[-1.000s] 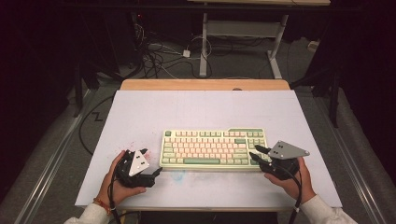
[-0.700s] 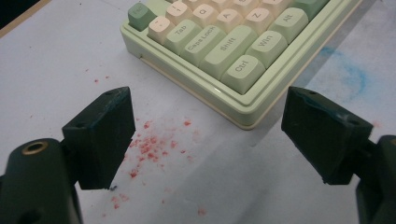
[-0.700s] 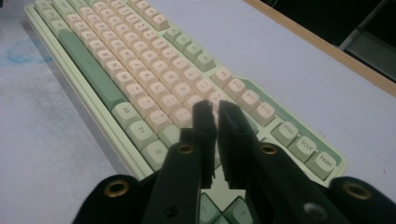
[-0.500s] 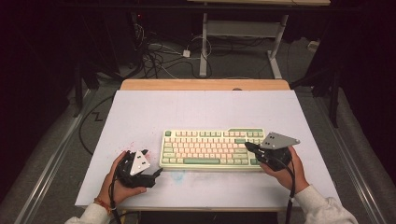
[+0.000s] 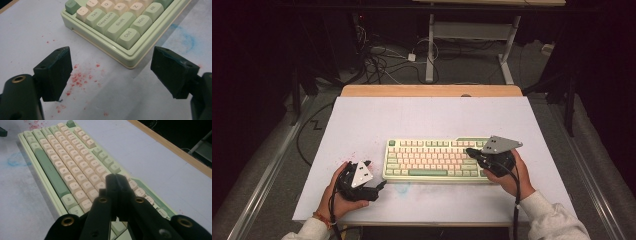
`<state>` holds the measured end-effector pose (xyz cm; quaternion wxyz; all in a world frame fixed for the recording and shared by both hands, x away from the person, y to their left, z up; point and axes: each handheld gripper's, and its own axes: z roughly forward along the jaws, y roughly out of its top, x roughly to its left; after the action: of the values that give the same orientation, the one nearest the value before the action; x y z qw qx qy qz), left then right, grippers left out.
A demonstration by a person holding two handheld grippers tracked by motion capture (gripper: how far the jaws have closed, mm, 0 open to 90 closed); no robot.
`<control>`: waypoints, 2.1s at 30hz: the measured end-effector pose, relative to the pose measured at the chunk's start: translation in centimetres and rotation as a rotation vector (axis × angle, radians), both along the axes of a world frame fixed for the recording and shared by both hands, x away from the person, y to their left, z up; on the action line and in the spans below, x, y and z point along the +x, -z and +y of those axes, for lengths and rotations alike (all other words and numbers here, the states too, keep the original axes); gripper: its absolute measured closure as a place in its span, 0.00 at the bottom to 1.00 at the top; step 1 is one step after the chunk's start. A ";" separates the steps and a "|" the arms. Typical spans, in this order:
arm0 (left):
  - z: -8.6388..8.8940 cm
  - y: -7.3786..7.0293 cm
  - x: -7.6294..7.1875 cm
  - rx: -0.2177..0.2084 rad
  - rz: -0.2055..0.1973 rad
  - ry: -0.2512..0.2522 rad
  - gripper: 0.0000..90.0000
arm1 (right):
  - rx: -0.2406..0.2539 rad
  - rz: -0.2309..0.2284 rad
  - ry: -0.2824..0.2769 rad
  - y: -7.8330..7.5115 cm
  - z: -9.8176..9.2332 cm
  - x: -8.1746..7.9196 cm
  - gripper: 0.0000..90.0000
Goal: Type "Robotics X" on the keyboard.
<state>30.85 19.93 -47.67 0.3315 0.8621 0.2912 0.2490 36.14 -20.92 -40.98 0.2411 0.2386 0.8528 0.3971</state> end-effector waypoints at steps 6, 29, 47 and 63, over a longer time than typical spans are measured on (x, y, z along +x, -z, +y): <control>-0.1 0.0 0.0 -0.001 0.004 0.002 0.18 | -0.010 0.014 -0.014 0.2 0.4 0.3 1.00; -0.2 0.2 0.1 0.004 0.017 0.007 0.18 | -0.054 0.057 -0.023 1.8 0.2 0.4 1.00; -0.5 0.5 0.1 0.016 0.029 0.018 0.19 | -0.105 0.083 -0.040 3.2 0.3 0.1 1.00; -0.7 0.4 0.0 0.015 0.032 0.021 0.20 | -0.118 0.095 -0.038 3.7 0.3 0.0 1.00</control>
<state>30.84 19.27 -48.11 0.3232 0.8714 0.2856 0.2339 36.15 -20.60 -44.67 0.2065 0.2260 0.8897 0.3388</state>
